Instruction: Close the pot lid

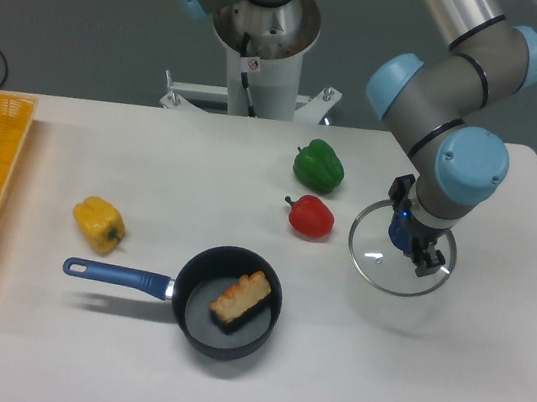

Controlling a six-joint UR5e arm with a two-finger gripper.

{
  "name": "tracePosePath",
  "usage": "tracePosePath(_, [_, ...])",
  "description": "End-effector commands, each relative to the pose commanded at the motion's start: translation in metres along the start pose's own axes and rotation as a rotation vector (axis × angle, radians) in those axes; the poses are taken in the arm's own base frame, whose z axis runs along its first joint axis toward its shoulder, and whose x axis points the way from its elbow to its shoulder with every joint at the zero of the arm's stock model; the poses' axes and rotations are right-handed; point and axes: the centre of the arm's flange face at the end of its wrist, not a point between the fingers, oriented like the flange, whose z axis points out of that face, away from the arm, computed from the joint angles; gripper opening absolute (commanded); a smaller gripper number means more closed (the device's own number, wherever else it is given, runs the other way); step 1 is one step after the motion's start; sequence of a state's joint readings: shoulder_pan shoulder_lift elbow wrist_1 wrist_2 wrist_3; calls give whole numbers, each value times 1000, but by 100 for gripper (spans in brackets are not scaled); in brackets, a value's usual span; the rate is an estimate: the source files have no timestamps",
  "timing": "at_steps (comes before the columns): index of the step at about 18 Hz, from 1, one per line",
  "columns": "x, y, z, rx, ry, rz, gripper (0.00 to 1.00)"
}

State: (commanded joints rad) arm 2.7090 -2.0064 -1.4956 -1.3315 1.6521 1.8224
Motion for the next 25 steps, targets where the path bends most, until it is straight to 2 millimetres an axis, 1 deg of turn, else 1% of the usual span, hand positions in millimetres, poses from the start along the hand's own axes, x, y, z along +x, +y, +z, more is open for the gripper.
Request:
tracePosePath(4, [1, -1, 0, 1, 3, -1, 63])
tracePosePath(6, [1, -11, -1, -1, 5, -7, 63])
tracePosePath(8, [0, -16, -4, -3, 2, -18, 62])
tracePosePath(11, [-1, -37, -4, -7, 1, -23, 63])
tracePosePath(20, [3, -85, -22, 9, 7, -60, 63])
tracePosePath(21, [2, -88, -23, 13, 5, -71, 63])
tracePosePath(25, [5, -112, -24, 11, 3, -87, 63])
